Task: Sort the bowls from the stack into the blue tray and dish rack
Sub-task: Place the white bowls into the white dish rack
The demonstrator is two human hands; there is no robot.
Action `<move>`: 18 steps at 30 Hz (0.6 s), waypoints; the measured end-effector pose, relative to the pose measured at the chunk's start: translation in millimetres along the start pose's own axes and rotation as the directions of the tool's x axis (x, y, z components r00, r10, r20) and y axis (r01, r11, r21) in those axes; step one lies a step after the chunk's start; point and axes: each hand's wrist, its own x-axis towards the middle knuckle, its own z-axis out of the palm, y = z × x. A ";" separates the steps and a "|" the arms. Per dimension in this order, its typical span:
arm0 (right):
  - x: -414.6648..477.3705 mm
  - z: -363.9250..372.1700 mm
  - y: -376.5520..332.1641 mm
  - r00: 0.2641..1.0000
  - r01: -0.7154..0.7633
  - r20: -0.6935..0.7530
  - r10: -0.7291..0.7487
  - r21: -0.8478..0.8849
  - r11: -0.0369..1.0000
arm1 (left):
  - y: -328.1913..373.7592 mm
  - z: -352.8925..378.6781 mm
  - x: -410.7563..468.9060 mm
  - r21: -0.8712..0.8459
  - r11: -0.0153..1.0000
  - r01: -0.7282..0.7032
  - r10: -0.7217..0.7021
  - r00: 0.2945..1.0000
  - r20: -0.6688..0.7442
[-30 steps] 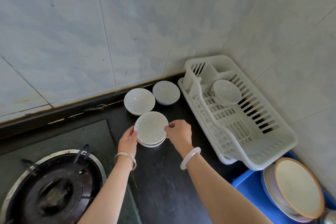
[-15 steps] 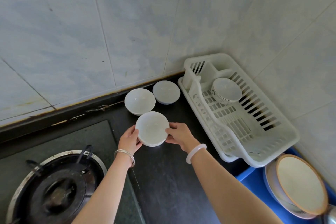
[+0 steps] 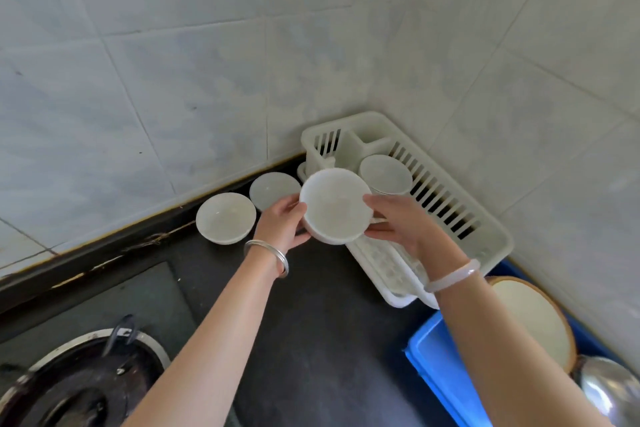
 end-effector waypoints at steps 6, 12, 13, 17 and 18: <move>12.6 -84.8 -4.9 0.981 -0.067 -0.181 0.075 0.052 0.996 | 3.6 93.6 21.0 0.027 0.990 0.138 -0.140 0.975 0.173; 35.2 -139.5 24.6 0.940 -0.201 -0.268 0.212 0.067 0.977 | -23.2 166.8 39.6 0.222 0.955 0.198 -0.254 0.931 0.263; 38.7 -145.7 29.9 0.936 -0.220 -0.260 0.236 0.090 0.971 | -28.8 175.2 42.4 0.246 0.946 0.213 -0.276 0.925 0.260; 54.2 -160.9 44.3 0.924 -0.280 -0.238 0.301 0.118 0.953 | -52.1 194.8 56.7 0.337 0.898 0.285 -0.371 0.900 0.229; 59.2 -162.9 46.6 0.921 -0.287 -0.237 0.309 0.123 0.950 | -56.6 197.7 59.8 0.363 0.885 0.293 -0.388 0.893 0.226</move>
